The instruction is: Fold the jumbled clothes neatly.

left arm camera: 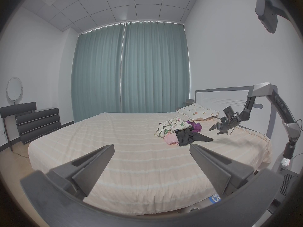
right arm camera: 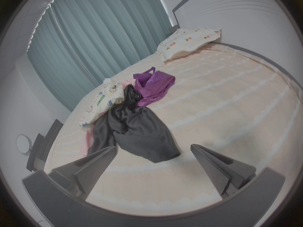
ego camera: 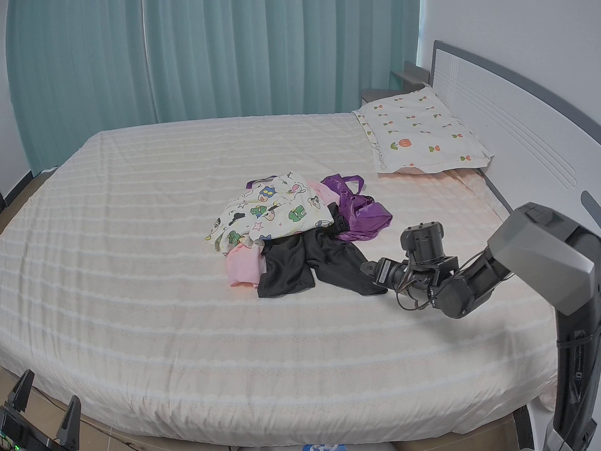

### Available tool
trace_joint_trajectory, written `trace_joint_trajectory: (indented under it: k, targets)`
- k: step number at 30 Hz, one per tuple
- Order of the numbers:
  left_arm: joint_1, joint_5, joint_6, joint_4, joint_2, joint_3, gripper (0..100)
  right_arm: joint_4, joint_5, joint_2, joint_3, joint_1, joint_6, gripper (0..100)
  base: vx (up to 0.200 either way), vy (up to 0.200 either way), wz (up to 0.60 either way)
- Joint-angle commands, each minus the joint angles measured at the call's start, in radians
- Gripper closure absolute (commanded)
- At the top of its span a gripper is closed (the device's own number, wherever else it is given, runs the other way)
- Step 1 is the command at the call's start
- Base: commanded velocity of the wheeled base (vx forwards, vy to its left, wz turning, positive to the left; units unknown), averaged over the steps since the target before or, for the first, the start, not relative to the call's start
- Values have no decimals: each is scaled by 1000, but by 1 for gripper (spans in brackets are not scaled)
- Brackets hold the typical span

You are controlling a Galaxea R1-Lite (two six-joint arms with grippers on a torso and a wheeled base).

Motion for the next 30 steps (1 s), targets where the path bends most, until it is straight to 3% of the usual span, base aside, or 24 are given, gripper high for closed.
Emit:
trace_joint_trajectory:
  k: [1, 9, 23, 24, 30]
  targets:
    - [0, 1, 0, 0, -16, 16, 0, 27, -23, 143, -114, -1, 6, 0, 0, 0, 0]
    - [0, 1, 0, 0, -16, 16, 0, 50, -62, 227, -259, -2, 8, 0, 0, 0, 0]
    - [0, 1, 0, 0, -15, 18, 0, 51, -48, 290, -359, 7, 20, 0, 0, 0, 0]
    - [0, 1, 0, 0, -15, 16, 0, 50, -48, 290, -359, 7, 21, 100, 0, 0, 0]
    - [0, 1, -1, 0, -16, 16, 0, 44, -42, 236, -278, 10, 58, 100, 0, 0, 0]
